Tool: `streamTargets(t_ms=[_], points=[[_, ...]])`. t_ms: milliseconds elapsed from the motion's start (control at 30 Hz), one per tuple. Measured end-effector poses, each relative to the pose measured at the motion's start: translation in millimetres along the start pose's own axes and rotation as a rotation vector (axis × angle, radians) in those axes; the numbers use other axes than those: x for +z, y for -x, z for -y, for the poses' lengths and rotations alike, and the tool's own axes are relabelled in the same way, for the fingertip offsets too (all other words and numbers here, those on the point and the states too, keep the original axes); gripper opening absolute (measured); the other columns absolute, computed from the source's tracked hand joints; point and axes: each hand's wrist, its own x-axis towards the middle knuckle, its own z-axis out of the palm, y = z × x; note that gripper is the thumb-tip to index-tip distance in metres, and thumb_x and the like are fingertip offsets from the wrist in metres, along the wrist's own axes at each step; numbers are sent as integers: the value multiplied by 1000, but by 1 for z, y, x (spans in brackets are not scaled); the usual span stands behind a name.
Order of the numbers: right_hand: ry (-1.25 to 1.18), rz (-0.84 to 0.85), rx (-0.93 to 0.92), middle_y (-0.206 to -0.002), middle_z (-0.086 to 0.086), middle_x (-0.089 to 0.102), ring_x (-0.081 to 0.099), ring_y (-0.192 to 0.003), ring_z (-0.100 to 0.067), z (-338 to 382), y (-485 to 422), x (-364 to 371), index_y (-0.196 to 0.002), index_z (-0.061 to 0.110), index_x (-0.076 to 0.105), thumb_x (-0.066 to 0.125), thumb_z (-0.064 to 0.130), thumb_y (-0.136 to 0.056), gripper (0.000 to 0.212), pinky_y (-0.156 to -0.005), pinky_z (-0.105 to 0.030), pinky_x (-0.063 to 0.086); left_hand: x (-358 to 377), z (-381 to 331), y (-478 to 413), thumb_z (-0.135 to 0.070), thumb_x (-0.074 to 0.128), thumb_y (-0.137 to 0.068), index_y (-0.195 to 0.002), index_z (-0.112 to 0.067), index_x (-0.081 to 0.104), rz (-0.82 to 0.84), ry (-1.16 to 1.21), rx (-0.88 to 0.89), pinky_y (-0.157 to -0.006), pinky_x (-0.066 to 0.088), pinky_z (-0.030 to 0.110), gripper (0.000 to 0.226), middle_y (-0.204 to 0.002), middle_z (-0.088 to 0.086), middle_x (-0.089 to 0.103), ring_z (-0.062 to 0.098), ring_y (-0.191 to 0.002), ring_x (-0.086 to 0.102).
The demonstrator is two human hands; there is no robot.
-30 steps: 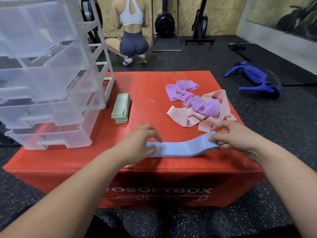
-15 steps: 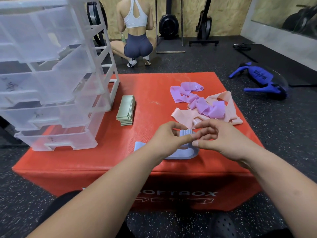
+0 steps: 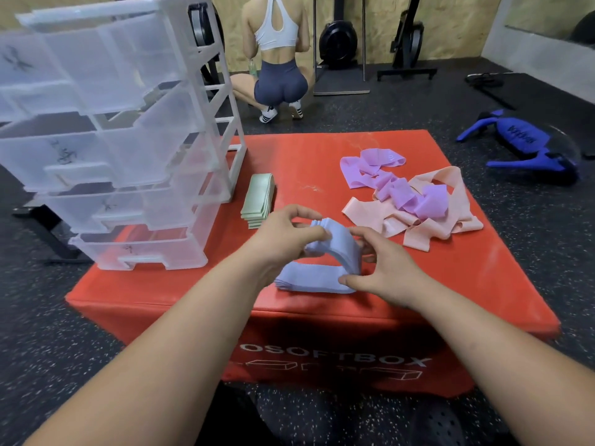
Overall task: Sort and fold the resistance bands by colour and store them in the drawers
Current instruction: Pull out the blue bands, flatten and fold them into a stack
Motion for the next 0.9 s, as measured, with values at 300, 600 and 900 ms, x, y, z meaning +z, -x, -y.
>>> streamTargets(t_ms=[300,600,900], points=[[260,129,-129,-121,10,62,60,-111,-15,13,-17,33,-136,30,57,79,43,-70,71,-97,-38,49,-89,31,2,2,78,-81,-107,-3,68,-230,-24,-122,-65,59,31,28,-97,14,69,22,-74,66],[296,107,-138,-109,9,56,58,-100,-13,19,-25,52,-133,25,63,82,35,-74,63,-88,-30,45,-109,72,-11,-19,74,-75,-104,-13,65,-275,-380,-98,-69,66,45,31,-85,12,71,26,-64,68],[317,79,-140,-131,8,66,61,-119,-13,23,-29,43,-142,24,60,87,39,-72,76,-99,-22,41,-103,76,-12,-24,62,-93,-143,-25,55,-36,-1118,373,-107,48,44,50,-143,0,55,27,-129,53]])
